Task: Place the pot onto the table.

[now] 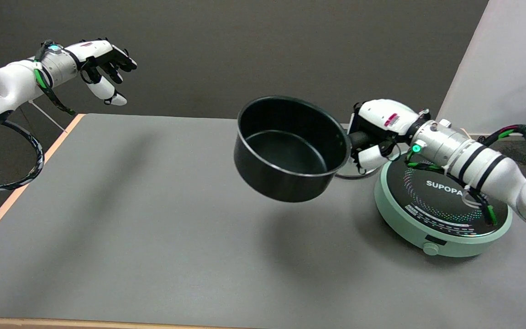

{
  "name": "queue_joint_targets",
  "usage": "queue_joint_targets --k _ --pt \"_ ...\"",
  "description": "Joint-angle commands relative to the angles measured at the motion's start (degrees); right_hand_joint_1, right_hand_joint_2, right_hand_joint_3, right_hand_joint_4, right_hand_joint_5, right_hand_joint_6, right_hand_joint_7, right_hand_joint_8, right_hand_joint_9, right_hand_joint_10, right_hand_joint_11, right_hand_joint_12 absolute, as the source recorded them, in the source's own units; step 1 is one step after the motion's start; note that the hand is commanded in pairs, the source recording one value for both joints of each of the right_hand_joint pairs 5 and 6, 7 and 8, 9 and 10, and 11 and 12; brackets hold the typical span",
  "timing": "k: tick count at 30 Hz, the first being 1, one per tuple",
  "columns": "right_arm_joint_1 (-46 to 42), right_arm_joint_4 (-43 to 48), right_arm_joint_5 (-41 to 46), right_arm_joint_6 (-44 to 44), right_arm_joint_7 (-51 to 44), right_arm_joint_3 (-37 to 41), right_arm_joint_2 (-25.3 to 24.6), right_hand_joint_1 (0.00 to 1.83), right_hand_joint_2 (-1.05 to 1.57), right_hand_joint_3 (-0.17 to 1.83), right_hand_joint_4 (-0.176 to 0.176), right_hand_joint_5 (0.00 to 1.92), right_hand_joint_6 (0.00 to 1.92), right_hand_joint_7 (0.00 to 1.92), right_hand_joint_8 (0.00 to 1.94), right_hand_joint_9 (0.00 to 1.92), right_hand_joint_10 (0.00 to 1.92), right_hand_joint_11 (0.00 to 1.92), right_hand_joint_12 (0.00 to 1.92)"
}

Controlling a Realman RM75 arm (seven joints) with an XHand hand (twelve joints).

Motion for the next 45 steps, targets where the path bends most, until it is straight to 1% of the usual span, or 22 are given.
queue_joint_targets --k 1,2,4,7,12,19,22,27,32,45 --pt "8.31 -2.27 -12.14 1.59 -7.02 -11.89 -14.6 1.1 1.14 0.99 -0.081 1.84 1.84 1.84 1.84 1.84 1.84 1.84 1.84" --pt "8.47 -3.03 -13.7 1.84 -6.81 -12.23 -16.18 1.11 1.13 0.99 -0.081 1.84 1.84 1.84 1.84 1.84 1.84 1.84 1.84" --pt "9.98 -6.06 -17.09 -0.52 -6.71 -13.32 -21.22 1.11 1.13 1.0 -0.081 1.84 1.84 1.84 1.84 1.84 1.84 1.84 1.84" --pt "12.83 -9.14 -19.47 -1.3 -6.8 -17.04 -23.79 1.11 1.12 1.0 -0.081 1.84 1.84 1.84 1.84 1.84 1.84 1.84 1.84" --pt "16.26 -11.37 -21.03 0.35 -6.63 -22.18 -23.36 1.12 1.09 1.01 -0.081 1.84 1.84 1.84 1.84 1.84 1.84 1.84 1.84" --pt "17.28 -11.34 -22.12 0.01 -7.1 -24.24 -23.27 1.12 1.03 1.08 -0.082 1.83 1.83 1.83 1.83 1.83 1.83 1.83 1.83" --pt "17.6 -10.62 -25.29 0.33 -7.02 -25.49 -23.27 1.13 0.99 1.11 -0.086 1.81 1.81 1.81 1.81 1.81 1.81 1.81 1.81" --pt "18.09 -10.91 -29.04 0.89 -6.71 -27.66 -24.76 1.13 0.97 1.13 -0.087 1.81 1.81 1.81 1.81 1.81 1.81 1.81 1.81" --pt "18.07 -12.32 -30.83 1.05 -6.71 -28.06 -25.82 1.12 0.97 1.13 -0.088 1.81 1.81 1.81 1.81 1.81 1.81 1.81 1.81" --pt "17.98 -16.52 -31.58 1.05 -6.71 -26.32 -25.35 1.1 1.01 1.08 -0.086 1.81 1.81 1.81 1.81 1.81 1.81 1.81 1.81"
